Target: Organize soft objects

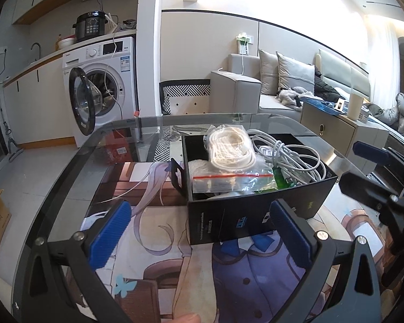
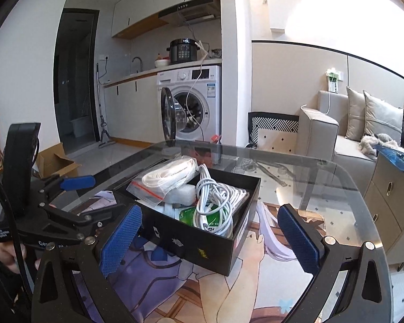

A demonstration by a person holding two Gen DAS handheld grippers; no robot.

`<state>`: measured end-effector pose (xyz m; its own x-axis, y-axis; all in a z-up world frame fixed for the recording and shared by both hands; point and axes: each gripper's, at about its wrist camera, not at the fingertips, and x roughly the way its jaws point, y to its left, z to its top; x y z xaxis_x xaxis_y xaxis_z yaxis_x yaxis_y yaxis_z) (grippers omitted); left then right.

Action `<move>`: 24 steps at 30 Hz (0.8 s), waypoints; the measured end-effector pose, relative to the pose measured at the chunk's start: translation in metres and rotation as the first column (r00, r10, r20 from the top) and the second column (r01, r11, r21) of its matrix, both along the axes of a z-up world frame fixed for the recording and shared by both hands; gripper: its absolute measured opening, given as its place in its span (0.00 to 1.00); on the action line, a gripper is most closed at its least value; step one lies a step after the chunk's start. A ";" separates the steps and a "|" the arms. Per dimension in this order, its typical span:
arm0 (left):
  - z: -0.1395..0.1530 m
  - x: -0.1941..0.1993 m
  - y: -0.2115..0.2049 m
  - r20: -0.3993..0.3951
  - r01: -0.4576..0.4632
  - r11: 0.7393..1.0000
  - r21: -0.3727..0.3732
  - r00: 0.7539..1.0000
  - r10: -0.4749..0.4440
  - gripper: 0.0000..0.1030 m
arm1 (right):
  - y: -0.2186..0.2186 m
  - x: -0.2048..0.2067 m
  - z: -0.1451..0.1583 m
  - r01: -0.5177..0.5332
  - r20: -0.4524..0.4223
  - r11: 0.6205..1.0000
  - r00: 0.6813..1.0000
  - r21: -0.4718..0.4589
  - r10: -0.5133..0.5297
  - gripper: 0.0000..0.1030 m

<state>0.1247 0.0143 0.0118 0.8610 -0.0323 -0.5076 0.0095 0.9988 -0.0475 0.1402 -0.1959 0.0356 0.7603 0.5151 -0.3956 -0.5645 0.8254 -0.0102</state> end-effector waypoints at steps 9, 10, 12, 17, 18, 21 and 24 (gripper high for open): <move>0.001 -0.003 -0.002 0.014 -0.030 0.999 0.012 0.999 0.029 1.00 | 0.002 -0.002 -0.008 0.015 0.013 1.000 1.000 -0.021 -0.015 1.00; 0.000 -0.003 -0.002 0.013 -0.032 0.999 0.016 0.999 0.032 1.00 | 0.001 -0.002 -0.008 0.016 0.017 1.000 1.000 -0.019 -0.016 1.00; 0.000 -0.003 -0.002 0.013 -0.033 0.999 0.020 0.999 0.033 1.00 | 0.000 -0.002 -0.008 0.018 0.018 1.000 1.000 -0.013 -0.018 1.00; -0.001 -0.001 0.000 0.003 -0.032 0.999 0.006 0.999 0.032 1.00 | -0.002 -0.002 -0.008 0.032 0.018 0.999 0.999 -0.007 -0.032 1.00; -0.001 -0.001 0.000 0.001 -0.032 0.999 0.003 0.999 0.032 1.00 | -0.002 -0.003 -0.008 0.031 0.020 1.000 0.999 -0.005 -0.031 1.00; -0.002 0.000 0.001 -0.003 -0.033 0.999 0.000 0.999 0.033 1.00 | -0.002 -0.004 -0.008 0.032 0.026 0.999 0.999 -0.005 -0.032 1.00; -0.002 0.001 0.001 -0.008 -0.033 0.999 -0.001 0.999 0.033 1.00 | -0.002 -0.003 -0.008 0.035 0.025 0.999 0.999 -0.005 -0.035 1.00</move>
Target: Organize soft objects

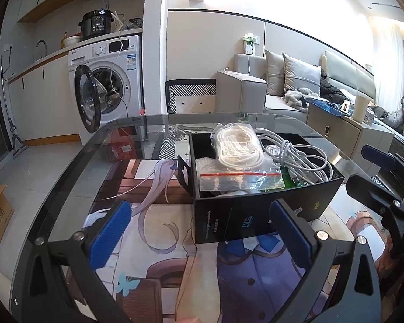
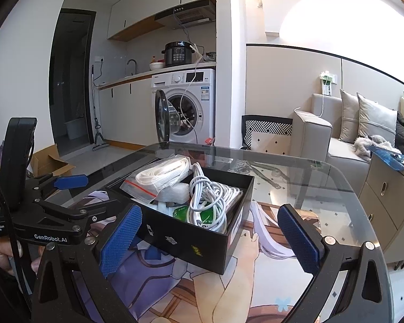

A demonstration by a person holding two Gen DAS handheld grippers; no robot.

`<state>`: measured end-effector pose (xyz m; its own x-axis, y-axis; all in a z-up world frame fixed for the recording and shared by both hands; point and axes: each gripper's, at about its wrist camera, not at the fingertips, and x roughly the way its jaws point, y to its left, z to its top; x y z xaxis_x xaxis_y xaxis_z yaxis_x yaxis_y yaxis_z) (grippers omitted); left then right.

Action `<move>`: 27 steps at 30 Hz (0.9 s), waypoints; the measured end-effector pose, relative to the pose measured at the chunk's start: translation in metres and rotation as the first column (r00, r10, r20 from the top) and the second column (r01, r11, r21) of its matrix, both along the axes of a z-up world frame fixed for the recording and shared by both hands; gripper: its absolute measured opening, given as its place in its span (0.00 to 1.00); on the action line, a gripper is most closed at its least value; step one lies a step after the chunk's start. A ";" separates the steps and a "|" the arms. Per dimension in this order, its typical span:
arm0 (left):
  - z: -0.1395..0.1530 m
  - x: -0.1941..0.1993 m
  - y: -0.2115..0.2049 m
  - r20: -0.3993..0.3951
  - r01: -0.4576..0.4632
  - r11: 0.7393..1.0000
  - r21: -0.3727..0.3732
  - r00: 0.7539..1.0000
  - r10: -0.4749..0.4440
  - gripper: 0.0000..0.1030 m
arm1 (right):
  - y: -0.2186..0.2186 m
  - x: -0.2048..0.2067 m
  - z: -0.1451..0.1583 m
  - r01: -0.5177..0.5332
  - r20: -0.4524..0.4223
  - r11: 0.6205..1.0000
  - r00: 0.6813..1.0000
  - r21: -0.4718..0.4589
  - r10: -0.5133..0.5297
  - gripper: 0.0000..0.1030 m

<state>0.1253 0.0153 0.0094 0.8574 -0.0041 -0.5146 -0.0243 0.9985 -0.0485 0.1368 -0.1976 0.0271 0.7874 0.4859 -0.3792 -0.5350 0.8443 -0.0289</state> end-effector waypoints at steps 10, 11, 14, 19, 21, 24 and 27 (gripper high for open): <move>0.000 0.002 0.004 -0.003 -0.011 1.000 -0.011 1.000 0.011 1.00 | 0.001 -0.003 0.000 -0.005 0.008 1.000 1.000 -0.006 0.005 1.00; 0.000 0.002 0.003 -0.004 -0.012 1.000 -0.011 1.000 0.012 1.00 | 0.001 -0.003 0.000 -0.005 0.009 1.000 1.000 -0.006 0.005 1.00; -0.001 0.003 0.004 -0.005 -0.011 1.000 -0.015 1.000 0.011 1.00 | 0.002 -0.002 -0.001 -0.005 0.010 1.000 1.000 -0.004 0.005 1.00; -0.001 0.002 0.004 -0.001 -0.012 1.000 -0.017 1.000 0.012 1.00 | 0.001 -0.002 -0.001 -0.005 0.015 1.000 1.000 -0.004 0.005 1.00; -0.001 0.001 0.005 0.001 -0.013 1.000 -0.019 1.000 0.013 1.00 | 0.001 -0.003 -0.001 -0.005 0.013 1.000 1.000 -0.005 0.005 1.00; -0.001 0.000 0.004 0.004 -0.014 1.000 -0.018 1.000 0.014 1.00 | 0.001 -0.003 -0.001 -0.005 0.014 1.000 1.000 -0.004 0.005 1.00; 0.000 -0.001 0.004 0.008 -0.014 1.000 -0.017 1.000 0.014 1.00 | 0.001 -0.003 -0.001 -0.005 0.015 1.000 1.000 -0.004 0.006 1.00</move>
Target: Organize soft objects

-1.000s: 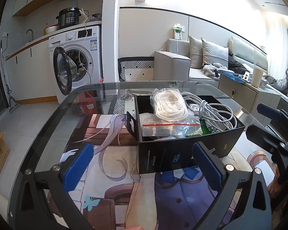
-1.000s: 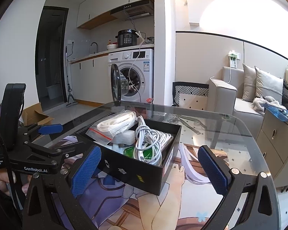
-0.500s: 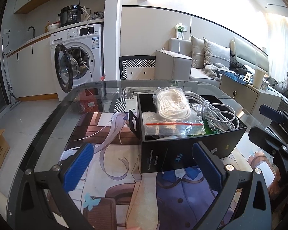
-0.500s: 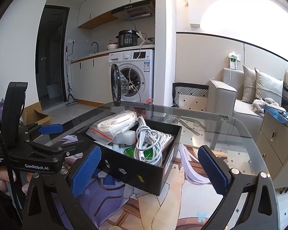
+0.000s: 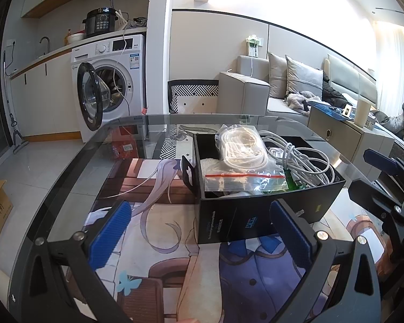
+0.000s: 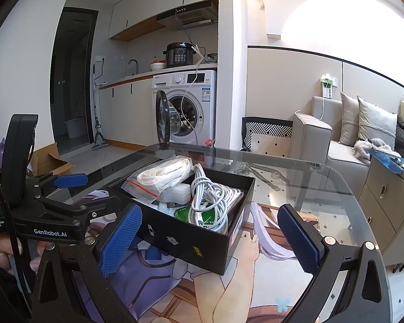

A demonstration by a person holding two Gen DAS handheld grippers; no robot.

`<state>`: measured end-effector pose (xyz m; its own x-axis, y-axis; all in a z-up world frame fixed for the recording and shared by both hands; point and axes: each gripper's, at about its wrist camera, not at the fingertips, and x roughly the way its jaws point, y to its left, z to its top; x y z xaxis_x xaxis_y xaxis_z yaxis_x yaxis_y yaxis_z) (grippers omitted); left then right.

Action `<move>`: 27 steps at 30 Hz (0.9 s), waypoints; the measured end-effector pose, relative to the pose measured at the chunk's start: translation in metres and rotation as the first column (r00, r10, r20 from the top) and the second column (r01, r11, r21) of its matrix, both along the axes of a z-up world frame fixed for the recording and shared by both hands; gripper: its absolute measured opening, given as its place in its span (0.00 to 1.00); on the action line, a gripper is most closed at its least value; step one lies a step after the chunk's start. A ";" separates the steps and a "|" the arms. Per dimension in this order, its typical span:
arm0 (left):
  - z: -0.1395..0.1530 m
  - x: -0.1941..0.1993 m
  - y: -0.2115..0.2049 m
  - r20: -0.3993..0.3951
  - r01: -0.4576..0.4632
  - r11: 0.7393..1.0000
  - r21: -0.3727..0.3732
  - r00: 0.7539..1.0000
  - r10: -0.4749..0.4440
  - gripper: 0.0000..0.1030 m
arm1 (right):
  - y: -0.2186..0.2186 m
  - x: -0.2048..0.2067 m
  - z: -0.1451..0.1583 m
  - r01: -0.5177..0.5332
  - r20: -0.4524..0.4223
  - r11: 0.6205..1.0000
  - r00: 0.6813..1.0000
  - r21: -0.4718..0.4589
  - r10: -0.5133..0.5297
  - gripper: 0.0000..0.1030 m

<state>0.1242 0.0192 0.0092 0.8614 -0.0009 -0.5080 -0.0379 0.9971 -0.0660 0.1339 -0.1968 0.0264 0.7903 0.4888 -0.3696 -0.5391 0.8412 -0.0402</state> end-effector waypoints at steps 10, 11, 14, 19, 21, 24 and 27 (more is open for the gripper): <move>0.000 0.000 0.000 0.001 -0.002 1.000 0.000 1.000 0.002 1.00 | 0.000 0.000 0.000 0.000 0.000 1.000 1.000 -0.001 0.000 1.00; 0.000 0.000 0.001 0.001 -0.001 1.000 0.000 1.000 0.001 1.00 | 0.000 0.000 0.000 0.000 0.000 1.000 1.000 -0.001 0.000 1.00; 0.000 0.000 0.001 0.000 -0.001 1.000 0.000 1.000 0.001 1.00 | 0.001 0.000 -0.001 0.000 0.000 1.000 1.000 -0.001 0.000 1.00; 0.001 -0.001 0.002 0.001 -0.004 1.000 0.001 1.000 0.004 1.00 | 0.001 0.000 0.000 -0.002 0.000 1.000 1.000 -0.002 0.002 1.00; 0.002 -0.002 0.002 0.003 -0.007 1.000 0.006 1.000 0.007 1.00 | 0.000 0.001 -0.001 -0.003 0.000 1.000 1.000 -0.005 0.003 1.00; 0.004 -0.003 0.000 0.005 -0.008 1.000 0.023 1.000 0.008 1.00 | 0.000 0.002 -0.001 -0.008 -0.002 1.000 1.000 -0.010 0.008 1.00; 0.006 -0.003 -0.002 0.013 -0.007 0.999 0.037 1.000 0.006 1.00 | 0.000 0.002 0.000 -0.011 -0.004 1.000 1.000 -0.009 0.011 1.00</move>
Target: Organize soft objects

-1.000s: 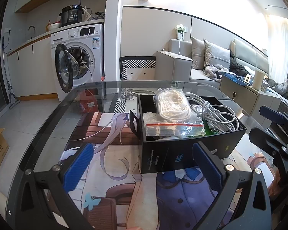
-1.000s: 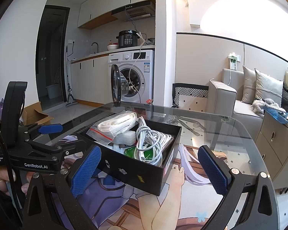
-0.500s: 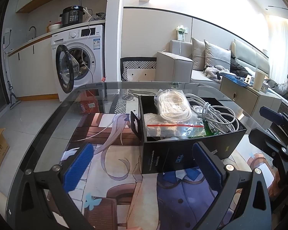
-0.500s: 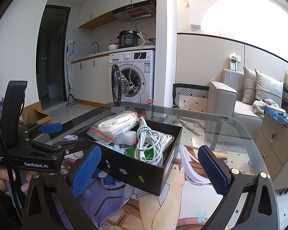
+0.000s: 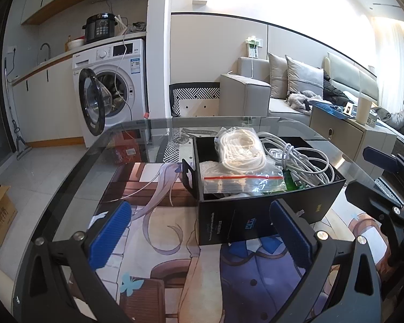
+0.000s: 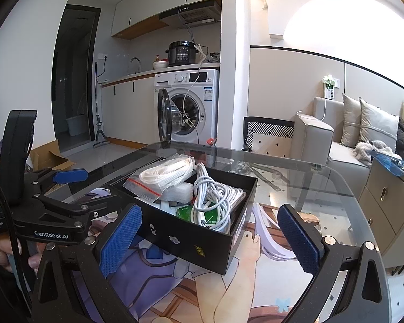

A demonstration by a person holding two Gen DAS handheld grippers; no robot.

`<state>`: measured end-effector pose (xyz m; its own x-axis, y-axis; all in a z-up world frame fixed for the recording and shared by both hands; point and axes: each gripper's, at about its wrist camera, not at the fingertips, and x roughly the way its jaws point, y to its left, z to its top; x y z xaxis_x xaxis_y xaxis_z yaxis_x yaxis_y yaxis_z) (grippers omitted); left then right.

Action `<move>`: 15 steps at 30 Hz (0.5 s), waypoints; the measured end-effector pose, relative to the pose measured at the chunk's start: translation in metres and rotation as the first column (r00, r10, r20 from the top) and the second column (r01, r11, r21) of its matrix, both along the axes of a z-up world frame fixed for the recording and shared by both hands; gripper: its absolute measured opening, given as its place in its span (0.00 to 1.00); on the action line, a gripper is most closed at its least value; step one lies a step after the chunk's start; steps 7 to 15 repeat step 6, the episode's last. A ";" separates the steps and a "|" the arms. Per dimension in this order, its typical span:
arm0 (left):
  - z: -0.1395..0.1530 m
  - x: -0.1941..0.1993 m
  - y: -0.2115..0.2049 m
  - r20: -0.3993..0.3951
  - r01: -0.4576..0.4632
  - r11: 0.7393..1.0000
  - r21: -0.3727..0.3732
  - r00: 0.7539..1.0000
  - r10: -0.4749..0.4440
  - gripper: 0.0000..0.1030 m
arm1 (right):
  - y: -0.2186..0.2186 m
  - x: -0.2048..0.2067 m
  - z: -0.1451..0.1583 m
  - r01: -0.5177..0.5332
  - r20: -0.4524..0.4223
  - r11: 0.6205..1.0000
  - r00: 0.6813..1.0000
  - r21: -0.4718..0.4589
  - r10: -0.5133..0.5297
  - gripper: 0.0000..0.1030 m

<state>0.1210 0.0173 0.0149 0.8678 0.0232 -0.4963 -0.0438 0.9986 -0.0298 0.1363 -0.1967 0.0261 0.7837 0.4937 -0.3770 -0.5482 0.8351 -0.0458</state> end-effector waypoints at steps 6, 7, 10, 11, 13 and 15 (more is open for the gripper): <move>0.001 0.000 -0.002 0.002 0.004 1.000 0.000 1.000 -0.004 1.00 | -0.001 0.005 -0.001 -0.007 -0.008 1.000 1.000 0.005 0.007 1.00; 0.001 0.000 -0.002 0.002 0.004 1.000 0.000 1.000 -0.004 1.00 | -0.001 0.005 -0.001 -0.007 -0.008 1.000 1.000 0.005 0.007 1.00; 0.001 0.000 -0.002 0.002 0.004 1.000 0.000 1.000 -0.004 1.00 | -0.001 0.005 -0.001 -0.007 -0.008 1.000 1.000 0.005 0.007 1.00; 0.001 0.000 -0.002 0.002 0.004 1.000 0.000 1.000 -0.004 1.00 | -0.001 0.005 -0.001 -0.007 -0.008 1.000 1.000 0.005 0.007 1.00; 0.001 0.000 -0.002 0.002 0.004 1.000 0.000 1.000 -0.004 1.00 | -0.001 0.005 -0.001 -0.007 -0.008 1.000 1.000 0.005 0.007 1.00; 0.001 0.000 -0.002 0.002 0.004 1.000 0.000 1.000 -0.004 1.00 | -0.001 0.005 -0.001 -0.007 -0.008 1.000 1.000 0.005 0.007 1.00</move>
